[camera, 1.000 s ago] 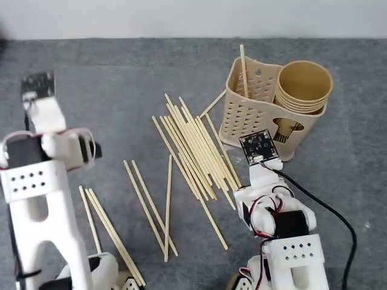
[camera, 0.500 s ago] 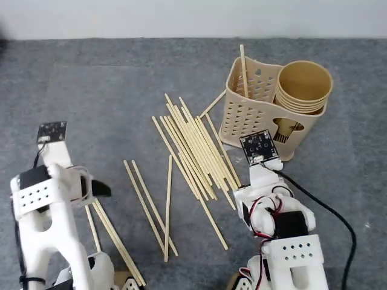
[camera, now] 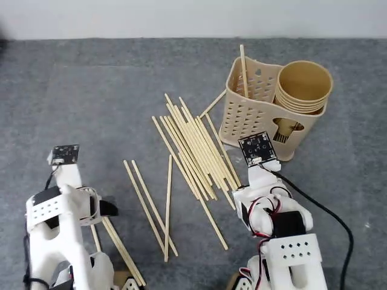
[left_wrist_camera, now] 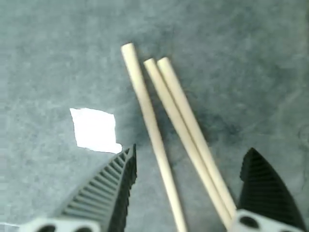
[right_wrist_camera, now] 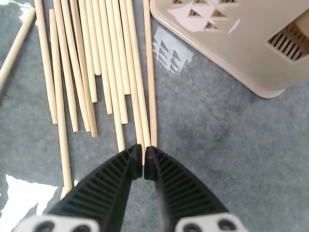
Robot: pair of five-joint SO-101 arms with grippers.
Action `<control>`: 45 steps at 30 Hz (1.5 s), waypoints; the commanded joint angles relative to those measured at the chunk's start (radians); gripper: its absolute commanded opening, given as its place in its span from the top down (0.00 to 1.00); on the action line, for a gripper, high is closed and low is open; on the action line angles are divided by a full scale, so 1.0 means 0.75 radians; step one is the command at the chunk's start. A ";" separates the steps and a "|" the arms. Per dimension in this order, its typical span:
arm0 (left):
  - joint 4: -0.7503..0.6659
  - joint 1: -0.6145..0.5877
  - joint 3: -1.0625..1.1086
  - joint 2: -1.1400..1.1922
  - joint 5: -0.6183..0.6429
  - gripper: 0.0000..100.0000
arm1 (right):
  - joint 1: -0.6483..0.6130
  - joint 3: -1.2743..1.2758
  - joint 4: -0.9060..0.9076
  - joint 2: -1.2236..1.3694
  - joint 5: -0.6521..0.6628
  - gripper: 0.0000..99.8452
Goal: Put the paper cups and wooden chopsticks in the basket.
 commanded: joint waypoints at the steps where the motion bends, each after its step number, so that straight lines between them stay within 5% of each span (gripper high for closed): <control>1: -0.020 0.063 -0.005 -0.041 0.070 0.68 | -0.009 -0.012 -0.026 -0.026 0.000 0.97; 8: -0.020 0.235 -0.003 -0.041 0.229 0.79 | -0.009 -0.012 -0.024 -0.026 0.000 0.97; 17: -0.020 0.301 -0.003 -0.041 0.301 0.79 | -0.009 -0.012 -0.024 -0.028 0.000 0.97; 27: -0.012 -0.041 -0.132 -0.039 0.092 0.79 | -0.013 -0.012 -0.021 -0.028 0.000 0.97; 35: -0.153 0.010 -0.144 0.268 0.151 0.79 | -0.013 -0.012 -0.021 -0.028 0.000 0.97; 45: -0.086 0.039 -0.357 0.550 0.207 0.81 | -0.011 -0.012 -0.026 -0.028 0.000 0.97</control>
